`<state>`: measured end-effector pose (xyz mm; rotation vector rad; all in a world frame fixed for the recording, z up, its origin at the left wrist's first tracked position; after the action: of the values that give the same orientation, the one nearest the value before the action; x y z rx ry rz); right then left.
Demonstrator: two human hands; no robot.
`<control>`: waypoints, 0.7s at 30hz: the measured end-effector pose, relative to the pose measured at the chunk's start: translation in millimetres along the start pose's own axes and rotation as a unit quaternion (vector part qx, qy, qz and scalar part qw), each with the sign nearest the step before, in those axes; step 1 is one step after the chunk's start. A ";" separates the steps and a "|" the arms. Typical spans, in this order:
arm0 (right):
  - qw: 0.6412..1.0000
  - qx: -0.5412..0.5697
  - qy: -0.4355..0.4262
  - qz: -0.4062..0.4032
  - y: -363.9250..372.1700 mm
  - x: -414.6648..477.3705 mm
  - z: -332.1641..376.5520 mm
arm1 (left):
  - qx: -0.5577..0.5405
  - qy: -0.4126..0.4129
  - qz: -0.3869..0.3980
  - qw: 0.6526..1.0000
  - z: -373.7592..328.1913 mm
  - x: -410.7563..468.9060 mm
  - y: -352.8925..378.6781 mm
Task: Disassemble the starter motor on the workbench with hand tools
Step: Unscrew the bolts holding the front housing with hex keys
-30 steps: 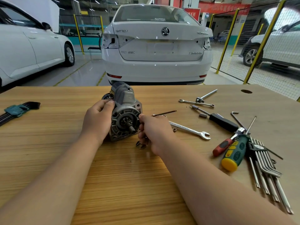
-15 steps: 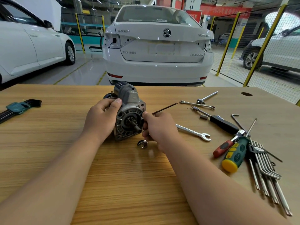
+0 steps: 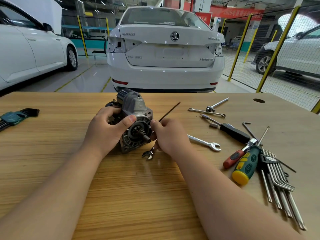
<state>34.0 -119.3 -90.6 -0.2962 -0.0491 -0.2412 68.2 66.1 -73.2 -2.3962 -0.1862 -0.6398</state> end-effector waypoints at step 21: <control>0.908 -0.269 -0.322 0.007 7.4 -17.4 46.2 | 0.010 -0.009 0.011 1.000 0.6 1.1 0.7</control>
<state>18.3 -94.8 -50.1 -0.9204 -0.6444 -0.1295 69.6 65.9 -73.5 -2.3809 -0.1720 -0.6043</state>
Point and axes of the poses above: each hand's wrist, its own x-axis towards the middle knuckle, its own y-axis out of the palm, z = x × y, the point moved 7 cm from there along x, towards the middle knuckle, and after that the axes turned 10 degrees about x, right-handed, at the moved point
